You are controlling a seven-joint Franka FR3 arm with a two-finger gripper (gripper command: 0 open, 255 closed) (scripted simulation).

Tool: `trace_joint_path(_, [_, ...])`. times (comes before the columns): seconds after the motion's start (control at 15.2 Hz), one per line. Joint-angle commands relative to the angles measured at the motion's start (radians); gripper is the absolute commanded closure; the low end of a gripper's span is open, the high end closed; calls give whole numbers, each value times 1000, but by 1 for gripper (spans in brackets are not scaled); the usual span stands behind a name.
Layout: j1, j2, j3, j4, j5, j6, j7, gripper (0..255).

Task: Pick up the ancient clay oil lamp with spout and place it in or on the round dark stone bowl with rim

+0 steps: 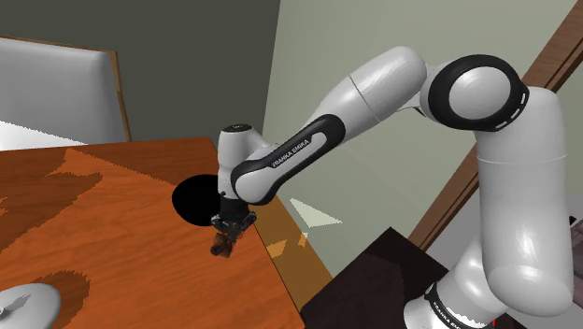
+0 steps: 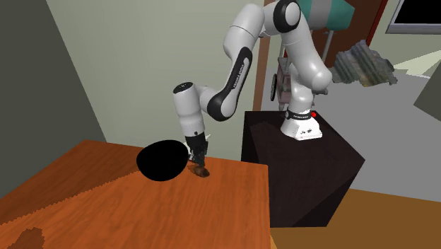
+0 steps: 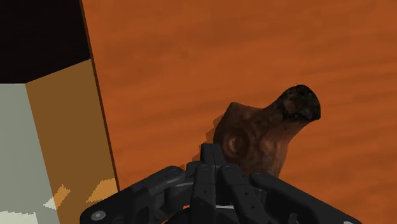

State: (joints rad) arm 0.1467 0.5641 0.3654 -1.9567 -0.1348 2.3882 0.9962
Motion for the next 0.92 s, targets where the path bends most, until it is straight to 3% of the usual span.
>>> trace_joint_path(0.0, [0,0,0,0,0,0,0,255])
trace_joint_path(0.07, [0,0,0,0,0,0,0,0])
trace_joint_path(0.33, [93,-7,-27,83,14,-84,218,0])
trace_joint_path(0.86, [110,60,-44,73,-9,-9,233,0])
